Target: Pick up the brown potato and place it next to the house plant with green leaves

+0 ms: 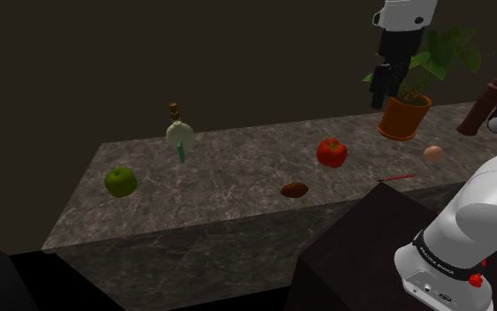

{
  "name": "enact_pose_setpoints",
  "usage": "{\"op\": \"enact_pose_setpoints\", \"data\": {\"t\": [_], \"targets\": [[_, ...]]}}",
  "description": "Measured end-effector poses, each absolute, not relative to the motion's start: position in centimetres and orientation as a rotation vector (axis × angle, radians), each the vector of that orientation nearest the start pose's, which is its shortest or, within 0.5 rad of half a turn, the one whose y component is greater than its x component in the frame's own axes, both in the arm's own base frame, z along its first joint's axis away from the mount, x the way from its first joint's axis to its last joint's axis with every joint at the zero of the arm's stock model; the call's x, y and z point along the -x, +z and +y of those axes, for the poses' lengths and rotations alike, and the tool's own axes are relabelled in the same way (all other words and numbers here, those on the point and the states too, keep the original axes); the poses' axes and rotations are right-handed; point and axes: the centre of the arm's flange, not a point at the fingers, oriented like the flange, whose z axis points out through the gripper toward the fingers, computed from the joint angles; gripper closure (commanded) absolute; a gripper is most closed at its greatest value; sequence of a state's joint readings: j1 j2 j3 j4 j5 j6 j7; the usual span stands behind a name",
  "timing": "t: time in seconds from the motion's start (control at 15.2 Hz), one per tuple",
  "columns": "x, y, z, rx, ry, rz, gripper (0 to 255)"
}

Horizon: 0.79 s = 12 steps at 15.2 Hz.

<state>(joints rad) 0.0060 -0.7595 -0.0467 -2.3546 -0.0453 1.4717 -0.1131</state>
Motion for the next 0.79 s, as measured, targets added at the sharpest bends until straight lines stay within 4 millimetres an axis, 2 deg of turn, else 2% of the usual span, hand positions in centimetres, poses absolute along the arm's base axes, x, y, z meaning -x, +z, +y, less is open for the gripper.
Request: {"op": "enact_pose_setpoints", "data": {"t": [0.13,0.33,0.79], "targets": [[-30.4,56.8,-2.0,3.139,0.196,-0.148,0],[-32.0,54.0,-1.1,3.151,0.193,-0.223,0],[-35.1,45.8,1.7,3.174,0.179,-0.43,0]]}}
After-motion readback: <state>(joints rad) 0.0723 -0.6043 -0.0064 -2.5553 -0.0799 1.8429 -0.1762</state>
